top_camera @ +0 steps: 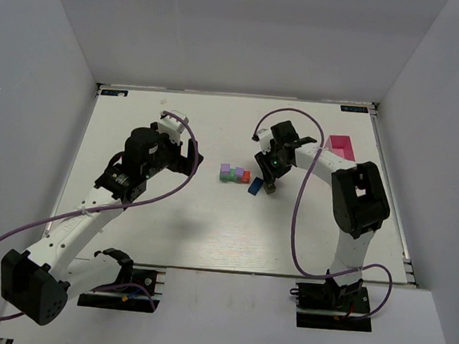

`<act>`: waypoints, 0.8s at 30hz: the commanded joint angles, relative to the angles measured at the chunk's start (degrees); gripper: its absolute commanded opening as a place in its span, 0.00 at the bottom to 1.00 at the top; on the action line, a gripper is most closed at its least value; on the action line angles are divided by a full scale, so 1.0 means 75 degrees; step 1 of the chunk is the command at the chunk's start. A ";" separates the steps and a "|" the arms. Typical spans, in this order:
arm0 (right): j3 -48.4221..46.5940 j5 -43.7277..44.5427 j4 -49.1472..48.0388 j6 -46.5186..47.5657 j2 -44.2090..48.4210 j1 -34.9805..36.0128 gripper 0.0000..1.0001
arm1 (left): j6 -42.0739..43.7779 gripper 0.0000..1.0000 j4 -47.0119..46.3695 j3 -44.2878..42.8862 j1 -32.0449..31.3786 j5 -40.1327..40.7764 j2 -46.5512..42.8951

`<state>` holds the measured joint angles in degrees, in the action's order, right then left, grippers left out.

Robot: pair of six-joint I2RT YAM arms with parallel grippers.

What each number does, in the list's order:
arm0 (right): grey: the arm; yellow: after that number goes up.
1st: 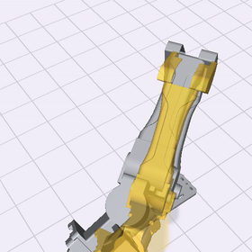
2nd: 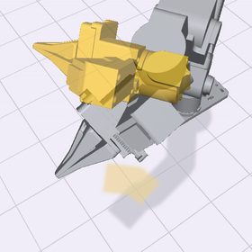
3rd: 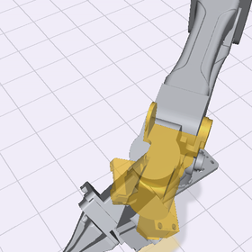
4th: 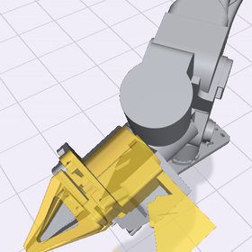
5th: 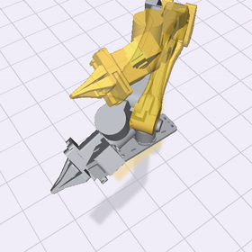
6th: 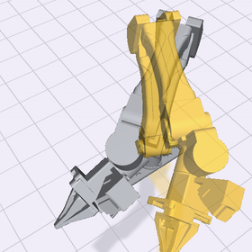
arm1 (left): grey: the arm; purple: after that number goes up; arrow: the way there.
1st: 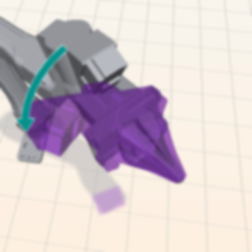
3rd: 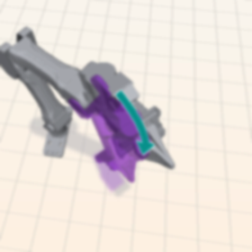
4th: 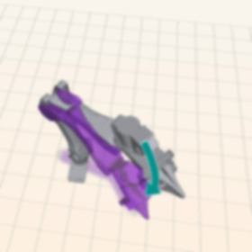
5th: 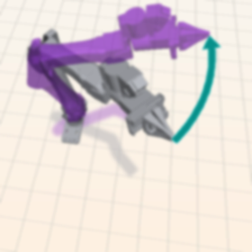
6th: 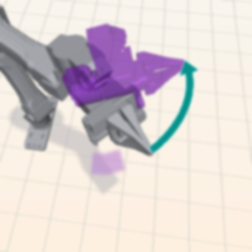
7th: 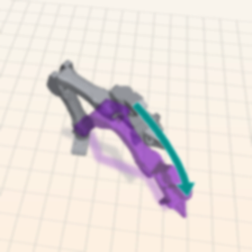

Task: Build the wood block tower

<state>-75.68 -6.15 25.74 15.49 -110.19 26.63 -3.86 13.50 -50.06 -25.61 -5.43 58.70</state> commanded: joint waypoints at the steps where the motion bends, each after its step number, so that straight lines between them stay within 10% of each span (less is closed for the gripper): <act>1: -0.0351 -0.0070 0.0119 -0.0002 0.0043 -0.0012 0.41 | 0.0046 0.99 0.0040 -0.0133 0.0051 -0.0131 -0.0127; 11: -0.0421 0.0024 0.0190 0.1191 0.1179 0.0070 0.09 | 0.0046 0.99 0.0040 -0.0133 0.0051 -0.0131 -0.0127; 24: -0.1720 -0.2248 0.1806 0.3780 0.1240 0.0304 0.06 | 0.0046 0.99 0.0040 -0.0133 0.0051 -0.0202 -0.0197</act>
<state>-84.68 -15.94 33.63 35.79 -99.88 27.51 -3.86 13.50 -50.06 -25.61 -6.02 58.59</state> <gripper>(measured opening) 0.416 0.994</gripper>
